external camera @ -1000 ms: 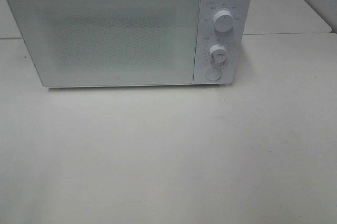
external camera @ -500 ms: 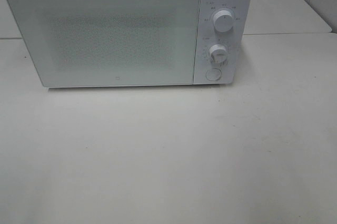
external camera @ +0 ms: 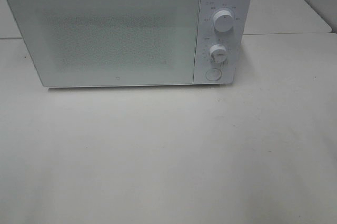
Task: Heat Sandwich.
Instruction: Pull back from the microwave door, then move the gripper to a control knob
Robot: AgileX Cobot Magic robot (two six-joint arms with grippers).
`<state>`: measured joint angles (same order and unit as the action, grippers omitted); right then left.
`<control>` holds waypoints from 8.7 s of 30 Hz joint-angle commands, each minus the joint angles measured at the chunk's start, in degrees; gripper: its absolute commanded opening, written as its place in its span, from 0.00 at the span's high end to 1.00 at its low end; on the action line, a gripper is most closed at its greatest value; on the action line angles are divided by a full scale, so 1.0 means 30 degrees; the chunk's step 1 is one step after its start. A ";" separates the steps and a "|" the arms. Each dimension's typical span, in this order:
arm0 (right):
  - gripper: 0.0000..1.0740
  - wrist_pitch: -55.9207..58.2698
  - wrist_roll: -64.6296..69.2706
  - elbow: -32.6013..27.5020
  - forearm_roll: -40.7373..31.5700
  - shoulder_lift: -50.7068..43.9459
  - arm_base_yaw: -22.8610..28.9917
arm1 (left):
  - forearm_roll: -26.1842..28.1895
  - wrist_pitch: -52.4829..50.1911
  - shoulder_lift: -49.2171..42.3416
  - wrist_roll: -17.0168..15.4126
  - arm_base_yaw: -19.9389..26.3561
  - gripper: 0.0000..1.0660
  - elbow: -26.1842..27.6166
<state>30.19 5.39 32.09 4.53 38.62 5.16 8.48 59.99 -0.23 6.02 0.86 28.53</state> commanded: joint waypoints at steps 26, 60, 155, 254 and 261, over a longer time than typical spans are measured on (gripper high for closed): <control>0.30 -1.1459 -0.0095 0.0076 -0.0095 0.8098 -0.0134 | 0.0038 -0.0210 -0.0420 -0.0115 0.0019 0.08 -0.0076; 0.30 -2.9125 -0.6131 -0.2655 -0.9358 1.6902 0.6341 | 0.0038 -0.0210 -0.0420 -0.0115 0.0019 0.08 -0.0076; 0.43 -3.2200 -0.6818 0.4736 -1.5164 2.6814 1.0256 | 0.0038 -0.0210 -0.0401 -0.0115 0.0019 0.08 -0.0076; 0.96 -3.3957 2.6528 0.5405 -1.5164 2.6986 1.0256 | 0.0038 -0.0210 -0.0401 -0.0115 0.0019 0.08 -0.0076; 0.93 -3.3957 2.6471 0.5405 -1.5050 2.6986 1.0256 | 0.0038 -0.0210 -0.0401 -0.0115 0.0019 0.08 -0.0076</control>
<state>-67.78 84.97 46.70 -42.57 120.09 36.44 8.54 59.82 -0.23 6.02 0.86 28.53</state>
